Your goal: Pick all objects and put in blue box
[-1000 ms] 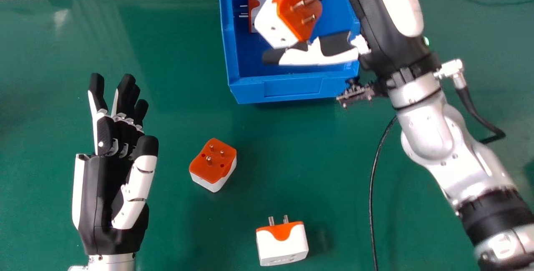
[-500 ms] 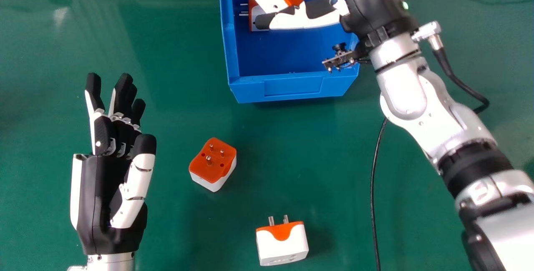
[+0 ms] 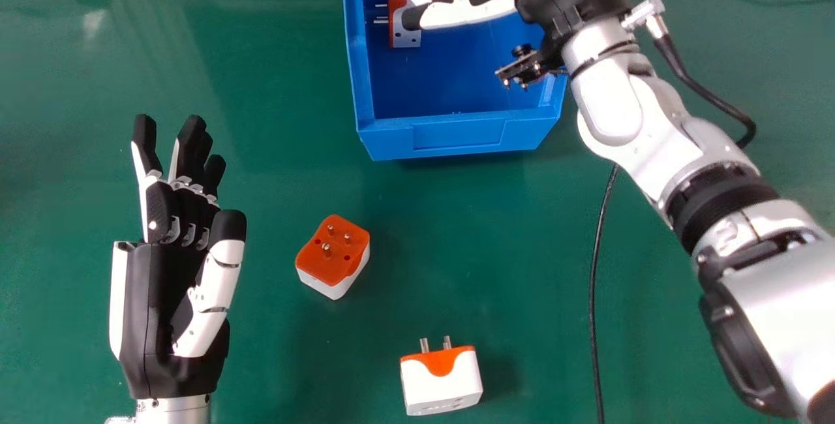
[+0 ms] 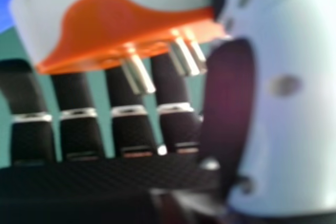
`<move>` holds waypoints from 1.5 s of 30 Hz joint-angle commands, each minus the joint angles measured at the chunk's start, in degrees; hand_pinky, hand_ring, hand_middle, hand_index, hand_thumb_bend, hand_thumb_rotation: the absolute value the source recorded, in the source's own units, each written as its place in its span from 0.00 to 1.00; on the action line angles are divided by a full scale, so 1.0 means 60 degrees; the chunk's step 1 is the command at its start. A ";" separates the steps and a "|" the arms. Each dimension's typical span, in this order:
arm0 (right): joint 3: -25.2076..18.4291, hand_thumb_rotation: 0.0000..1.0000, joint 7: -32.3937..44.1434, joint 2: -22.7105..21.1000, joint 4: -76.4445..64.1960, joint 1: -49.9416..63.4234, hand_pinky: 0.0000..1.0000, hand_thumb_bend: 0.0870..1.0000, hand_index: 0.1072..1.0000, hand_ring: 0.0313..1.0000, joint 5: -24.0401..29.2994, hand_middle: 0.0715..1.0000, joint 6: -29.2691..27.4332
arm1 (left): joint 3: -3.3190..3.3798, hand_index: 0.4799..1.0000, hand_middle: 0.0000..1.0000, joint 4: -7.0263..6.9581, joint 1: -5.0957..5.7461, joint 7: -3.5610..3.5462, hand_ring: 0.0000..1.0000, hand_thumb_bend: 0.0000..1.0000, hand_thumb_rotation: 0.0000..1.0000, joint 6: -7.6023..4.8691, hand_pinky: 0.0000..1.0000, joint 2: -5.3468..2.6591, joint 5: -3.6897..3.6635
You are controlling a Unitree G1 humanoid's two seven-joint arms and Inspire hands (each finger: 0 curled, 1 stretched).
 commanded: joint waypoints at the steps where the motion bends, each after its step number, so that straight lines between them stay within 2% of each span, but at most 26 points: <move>1: 0.0168 0.00 -0.0393 0.0038 0.0046 -0.0668 0.35 0.47 0.48 0.36 -0.0133 0.45 0.0206 | -0.0022 0.91 0.98 -0.0110 -0.0022 0.0014 1.00 0.39 0.47 -0.0092 1.00 0.0079 0.0059; 10: 0.0726 0.00 -0.0799 0.0211 0.0564 -0.1097 0.37 0.47 0.48 0.36 -0.0491 0.45 0.1161 | -0.0053 0.91 0.98 -0.0088 -0.0055 0.0008 1.00 0.39 0.47 -0.0111 1.00 0.0096 0.0051; 18: 0.0815 0.00 -0.0675 0.0401 0.0779 -0.1436 0.39 0.47 0.48 0.37 -0.0575 0.44 0.1862 | -0.0055 0.91 0.98 -0.0035 -0.0117 -0.0015 1.00 0.40 0.47 -0.0126 1.00 0.0118 0.0051; 21: 0.0940 0.00 -0.0570 0.0488 0.0902 -0.1459 0.39 0.47 0.48 0.37 -0.0683 0.44 0.2184 | -0.0100 0.91 0.98 -0.0121 -0.0061 -0.0005 1.00 0.40 0.47 -0.0120 1.00 0.0085 0.0075; 25: 0.1092 0.00 -0.0359 0.0571 0.1023 -0.1360 0.39 0.47 0.47 0.37 -0.0771 0.44 0.2521 | -0.0078 0.91 0.98 -0.0076 -0.0024 -0.0051 1.00 0.40 0.47 -0.0125 1.00 0.0096 0.0015; 28: 0.1271 0.00 -0.0265 0.0648 0.1084 -0.1218 0.39 0.47 0.47 0.37 -0.0863 0.44 0.2707 | -0.0050 0.91 0.98 -0.0088 0.0001 0.0022 1.00 0.40 0.47 -0.0156 1.00 0.0107 0.0083; 31: 0.1399 0.00 -0.0092 0.0757 0.1140 -0.1065 0.39 0.47 0.47 0.37 -0.0889 0.45 0.2925 | -0.0080 0.91 0.98 -0.0150 0.0027 0.0074 1.00 0.40 0.47 -0.0186 1.00 0.0074 0.0135; 35: 0.1407 0.00 0.0175 0.0916 0.1186 -0.0860 0.39 0.47 0.46 0.38 -0.0864 0.45 0.3157 | -0.0147 0.91 0.98 -0.0324 0.0152 0.0023 1.00 0.40 0.47 -0.0073 1.00 0.0047 0.0039; 39: 0.1473 0.00 0.0461 0.1044 0.1222 -0.0598 0.39 0.47 0.46 0.38 -0.0922 0.45 0.3416 | -0.0108 0.91 0.98 -0.0405 0.0253 0.0036 1.00 0.40 0.47 -0.0054 1.00 0.0091 0.0018; 43: 0.1547 0.00 0.0561 0.1048 0.1218 -0.0442 0.40 0.47 0.45 0.38 -0.0969 0.45 0.3466 | -0.0119 0.90 0.98 -0.0521 0.0295 0.0112 1.00 0.40 0.47 -0.0076 1.00 0.0064 0.0082; 45: 0.1589 0.00 0.0607 0.1052 0.1223 -0.0383 0.40 0.47 0.45 0.38 -0.0990 0.45 0.3480 | -0.0132 0.90 0.98 -0.0453 0.0247 0.0099 1.00 0.40 0.47 -0.0123 1.00 0.0048 0.0111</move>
